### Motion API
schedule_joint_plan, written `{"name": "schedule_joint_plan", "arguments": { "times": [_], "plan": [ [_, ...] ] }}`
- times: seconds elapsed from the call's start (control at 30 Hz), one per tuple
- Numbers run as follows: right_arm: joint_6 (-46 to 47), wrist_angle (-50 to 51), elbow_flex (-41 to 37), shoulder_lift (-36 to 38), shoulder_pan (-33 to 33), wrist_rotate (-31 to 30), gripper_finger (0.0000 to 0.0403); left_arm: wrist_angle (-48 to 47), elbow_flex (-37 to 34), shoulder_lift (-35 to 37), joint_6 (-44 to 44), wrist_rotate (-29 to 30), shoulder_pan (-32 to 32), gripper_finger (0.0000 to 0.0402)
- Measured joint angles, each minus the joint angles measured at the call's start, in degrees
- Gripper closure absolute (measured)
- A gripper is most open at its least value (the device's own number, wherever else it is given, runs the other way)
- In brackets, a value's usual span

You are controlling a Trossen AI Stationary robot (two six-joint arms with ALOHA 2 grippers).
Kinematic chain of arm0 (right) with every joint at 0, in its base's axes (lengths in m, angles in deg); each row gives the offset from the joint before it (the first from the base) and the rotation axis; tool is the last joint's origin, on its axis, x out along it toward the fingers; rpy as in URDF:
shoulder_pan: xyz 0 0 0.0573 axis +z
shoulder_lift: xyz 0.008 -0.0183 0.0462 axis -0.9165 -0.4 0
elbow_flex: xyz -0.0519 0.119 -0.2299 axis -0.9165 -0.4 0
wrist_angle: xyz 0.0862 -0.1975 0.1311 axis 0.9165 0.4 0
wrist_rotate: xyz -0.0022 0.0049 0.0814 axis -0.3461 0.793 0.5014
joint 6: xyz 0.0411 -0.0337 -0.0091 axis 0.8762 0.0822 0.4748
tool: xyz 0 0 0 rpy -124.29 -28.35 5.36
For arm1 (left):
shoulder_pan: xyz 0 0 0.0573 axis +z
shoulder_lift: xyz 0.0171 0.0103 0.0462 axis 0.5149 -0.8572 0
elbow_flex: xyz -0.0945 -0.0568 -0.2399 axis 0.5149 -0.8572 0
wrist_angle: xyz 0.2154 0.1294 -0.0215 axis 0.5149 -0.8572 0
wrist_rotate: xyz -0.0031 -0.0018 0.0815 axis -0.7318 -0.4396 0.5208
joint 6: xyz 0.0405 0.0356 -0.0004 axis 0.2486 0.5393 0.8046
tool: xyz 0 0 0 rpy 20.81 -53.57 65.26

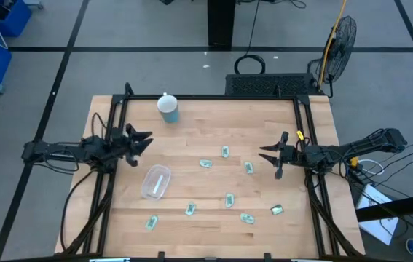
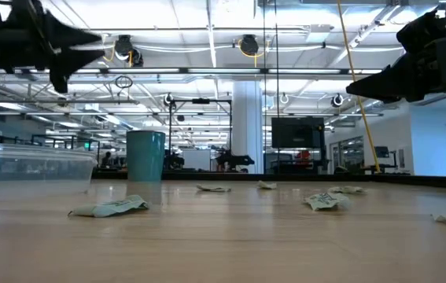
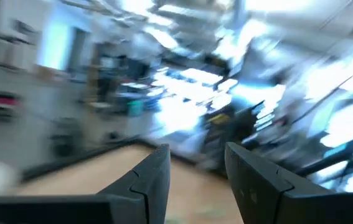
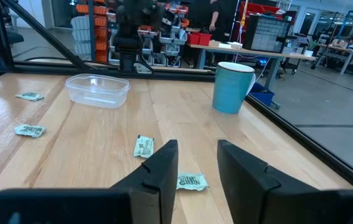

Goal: Pick and place Stevia / Truvia into bins
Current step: Put the stevia packet into the transparent container

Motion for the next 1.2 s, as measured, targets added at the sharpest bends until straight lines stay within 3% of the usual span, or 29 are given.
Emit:
{"name": "schedule_joint_plan", "arguments": {
  "times": [0.17, 0.27, 0.33, 0.43, 0.63, 0.7, 0.8, 0.97, 1.2],
  "plan": [
    [0.0, 0.0, 0.0, 0.0, 0.0, 0.0, 0.0298, 6.7, 0.0, 0.0, -18.6, -14.9, -0.1, 0.0243],
    [0.0, 0.0, 0.0, 0.0, 0.0, 0.0, 0.0298, 7.2, 0.0, 0.0, -26.7, -25.7, -0.7, 0.0243],
    [0.0, 0.0, 0.0, 0.0, 0.0, 0.0, 0.0298, 7.9, 0.0, 0.0, -31.0, -29.8, -1.4, 0.0243],
    [0.0, 0.0, 0.0, 0.0, 0.0, 0.0, 0.0298, 8.4, 0.0, 0.0, -31.9, -29.1, -2.4, 0.0243],
    [0.0, 0.0, 0.0, 0.0, 0.0, 0.0, 0.0298, 9.1, 3.4, -0.2, -20.9, -26.1, -3.7, 0.0243],
    [0.0, 0.0, 0.0, 0.0, 0.0, 0.0, 0.0298, 4.1, 7.8, -0.9, -17.3, -26.1, -4.3, 0.0243],
    [0.0, 0.0, 0.0, 0.0, 0.0, 0.0, 0.0298, -11.3, 17.3, -3.8, -12.1, -25.2, -5.7, 0.0243],
    [0.0, 0.0, 0.0, 0.0, 0.0, 0.0, 0.0298, -33.4, 31.8, -15.1, -9.0, -16.0, -8.5, 0.0243],
    [0.0, 0.0, 0.0, 0.0, 0.0, 0.0, 0.0298, -40.3, 41.2, -30.7, -5.8, -16.0, -13.4, 0.0243]
  ]
}}
